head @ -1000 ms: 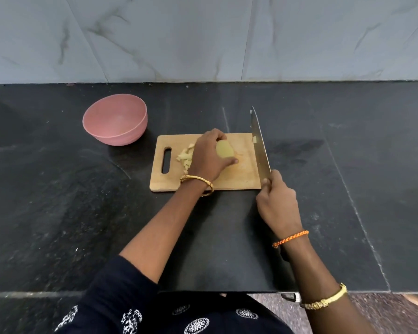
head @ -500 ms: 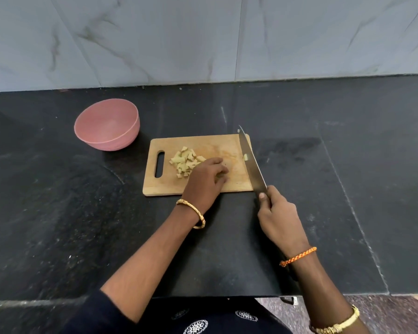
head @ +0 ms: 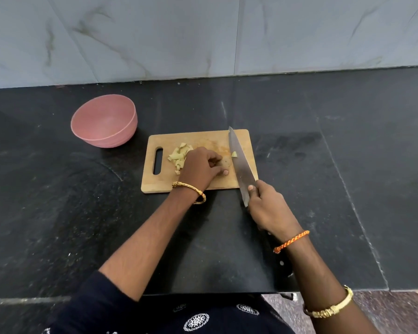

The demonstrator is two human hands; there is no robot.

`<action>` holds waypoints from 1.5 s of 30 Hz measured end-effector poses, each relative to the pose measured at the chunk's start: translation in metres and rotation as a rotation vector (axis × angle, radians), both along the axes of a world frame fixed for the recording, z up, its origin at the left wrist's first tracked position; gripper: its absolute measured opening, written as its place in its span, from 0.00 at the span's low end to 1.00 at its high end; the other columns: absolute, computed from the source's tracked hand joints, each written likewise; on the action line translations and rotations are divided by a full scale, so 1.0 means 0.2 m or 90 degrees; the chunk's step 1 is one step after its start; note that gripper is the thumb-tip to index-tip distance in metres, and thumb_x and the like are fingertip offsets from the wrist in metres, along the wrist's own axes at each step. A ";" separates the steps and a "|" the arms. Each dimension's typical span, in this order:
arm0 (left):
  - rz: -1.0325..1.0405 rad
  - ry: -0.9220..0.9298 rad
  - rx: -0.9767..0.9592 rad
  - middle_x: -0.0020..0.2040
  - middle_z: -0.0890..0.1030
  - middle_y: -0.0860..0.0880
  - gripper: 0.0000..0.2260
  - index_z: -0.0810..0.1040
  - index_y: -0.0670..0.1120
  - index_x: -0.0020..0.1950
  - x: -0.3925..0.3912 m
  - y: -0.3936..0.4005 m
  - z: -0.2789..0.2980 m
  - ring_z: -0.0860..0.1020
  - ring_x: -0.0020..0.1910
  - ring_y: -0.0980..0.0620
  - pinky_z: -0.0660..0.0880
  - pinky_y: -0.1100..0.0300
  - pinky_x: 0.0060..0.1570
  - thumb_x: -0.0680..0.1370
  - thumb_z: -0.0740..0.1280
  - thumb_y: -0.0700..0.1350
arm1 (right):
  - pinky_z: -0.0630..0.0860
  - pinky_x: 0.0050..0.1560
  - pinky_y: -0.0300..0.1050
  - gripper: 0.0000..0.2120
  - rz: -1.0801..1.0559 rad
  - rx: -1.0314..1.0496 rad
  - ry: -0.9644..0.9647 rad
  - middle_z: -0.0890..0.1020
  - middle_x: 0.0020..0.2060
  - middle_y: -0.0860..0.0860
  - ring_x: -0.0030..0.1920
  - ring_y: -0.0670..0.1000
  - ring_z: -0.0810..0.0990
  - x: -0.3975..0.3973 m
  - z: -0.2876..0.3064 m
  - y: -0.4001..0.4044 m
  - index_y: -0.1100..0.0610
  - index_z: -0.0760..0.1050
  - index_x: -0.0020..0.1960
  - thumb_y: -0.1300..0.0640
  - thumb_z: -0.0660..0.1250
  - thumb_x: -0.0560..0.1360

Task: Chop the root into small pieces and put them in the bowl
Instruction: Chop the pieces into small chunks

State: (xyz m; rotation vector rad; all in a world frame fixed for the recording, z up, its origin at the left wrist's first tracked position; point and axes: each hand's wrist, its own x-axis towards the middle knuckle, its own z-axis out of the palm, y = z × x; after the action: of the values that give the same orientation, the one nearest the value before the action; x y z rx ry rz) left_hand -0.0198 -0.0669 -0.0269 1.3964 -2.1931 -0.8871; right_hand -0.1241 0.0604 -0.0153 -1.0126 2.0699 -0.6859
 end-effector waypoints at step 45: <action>-0.126 -0.029 -0.001 0.58 0.80 0.47 0.21 0.79 0.45 0.59 -0.01 -0.03 0.00 0.76 0.57 0.50 0.71 0.58 0.61 0.67 0.75 0.37 | 0.67 0.29 0.42 0.14 -0.037 0.021 -0.007 0.76 0.35 0.53 0.30 0.50 0.72 -0.06 0.01 0.04 0.54 0.66 0.38 0.52 0.53 0.81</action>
State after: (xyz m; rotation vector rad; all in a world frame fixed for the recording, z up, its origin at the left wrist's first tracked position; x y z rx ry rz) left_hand -0.0223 -0.0739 -0.0269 1.2261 -2.3973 -0.9280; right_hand -0.1357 0.0681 -0.0143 -0.9308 2.1010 -0.6825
